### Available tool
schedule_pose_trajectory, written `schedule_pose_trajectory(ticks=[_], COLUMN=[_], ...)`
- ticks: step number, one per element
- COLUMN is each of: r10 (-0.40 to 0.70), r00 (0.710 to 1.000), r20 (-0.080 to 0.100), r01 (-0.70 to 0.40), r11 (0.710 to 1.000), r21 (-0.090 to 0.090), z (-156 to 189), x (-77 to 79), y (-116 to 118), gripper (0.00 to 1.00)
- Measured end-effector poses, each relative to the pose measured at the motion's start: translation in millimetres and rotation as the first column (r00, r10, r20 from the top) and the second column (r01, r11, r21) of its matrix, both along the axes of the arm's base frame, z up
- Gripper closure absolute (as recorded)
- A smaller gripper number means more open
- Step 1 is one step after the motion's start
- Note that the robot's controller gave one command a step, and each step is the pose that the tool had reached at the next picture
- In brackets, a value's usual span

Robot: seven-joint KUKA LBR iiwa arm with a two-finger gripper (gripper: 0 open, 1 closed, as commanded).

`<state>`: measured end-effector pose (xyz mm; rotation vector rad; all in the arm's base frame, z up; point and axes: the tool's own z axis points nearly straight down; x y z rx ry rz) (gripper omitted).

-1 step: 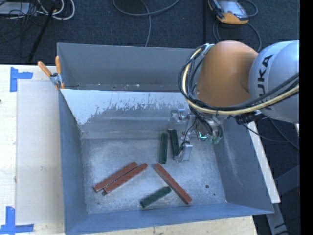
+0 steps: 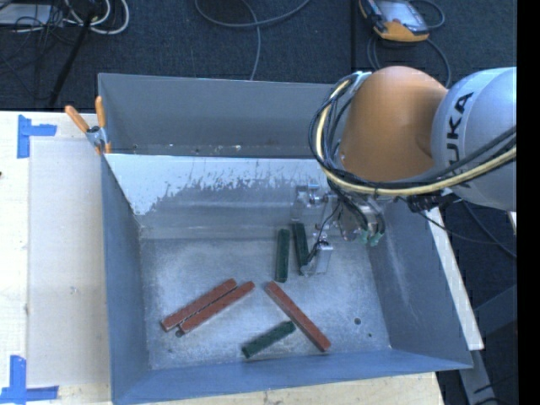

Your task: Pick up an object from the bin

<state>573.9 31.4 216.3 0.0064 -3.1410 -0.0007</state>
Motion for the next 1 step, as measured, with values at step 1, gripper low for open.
schedule_pose_trajectory(ticks=[1], r10=[0.112], r00=[0.994], r20=[0.000], r01=[-0.112], r11=[0.994], r21=[0.000], z=[-20.5], x=[-5.4], y=[56.7], gripper=[0.00])
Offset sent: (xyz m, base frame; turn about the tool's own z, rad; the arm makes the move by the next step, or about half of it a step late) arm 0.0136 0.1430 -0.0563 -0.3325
